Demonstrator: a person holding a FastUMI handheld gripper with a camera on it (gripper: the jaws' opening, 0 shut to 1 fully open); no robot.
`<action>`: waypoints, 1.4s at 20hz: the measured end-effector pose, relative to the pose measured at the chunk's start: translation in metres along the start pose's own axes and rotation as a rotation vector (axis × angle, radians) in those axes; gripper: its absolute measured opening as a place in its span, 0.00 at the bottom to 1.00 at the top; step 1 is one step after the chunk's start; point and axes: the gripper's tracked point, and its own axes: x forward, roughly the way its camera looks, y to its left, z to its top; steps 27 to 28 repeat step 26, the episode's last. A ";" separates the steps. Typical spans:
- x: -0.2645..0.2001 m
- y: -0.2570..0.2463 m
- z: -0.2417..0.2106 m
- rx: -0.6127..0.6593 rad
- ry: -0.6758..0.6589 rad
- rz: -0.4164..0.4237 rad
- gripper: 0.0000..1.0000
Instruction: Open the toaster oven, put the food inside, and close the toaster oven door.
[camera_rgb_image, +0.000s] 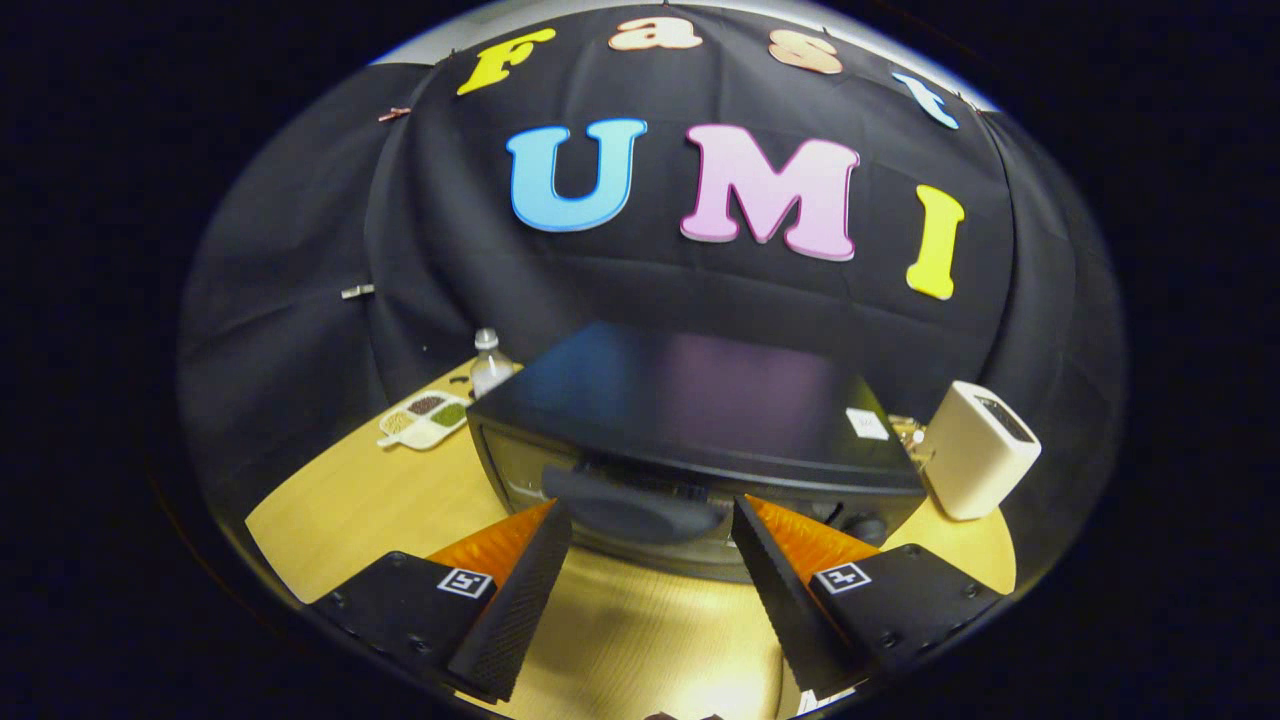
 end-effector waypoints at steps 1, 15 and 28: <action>-0.006 -0.003 0.015 -0.008 -0.031 -0.001 0.99; -0.163 -0.080 0.096 0.058 -0.316 -0.162 0.98; -0.171 -0.078 0.082 0.119 -0.296 -0.203 0.98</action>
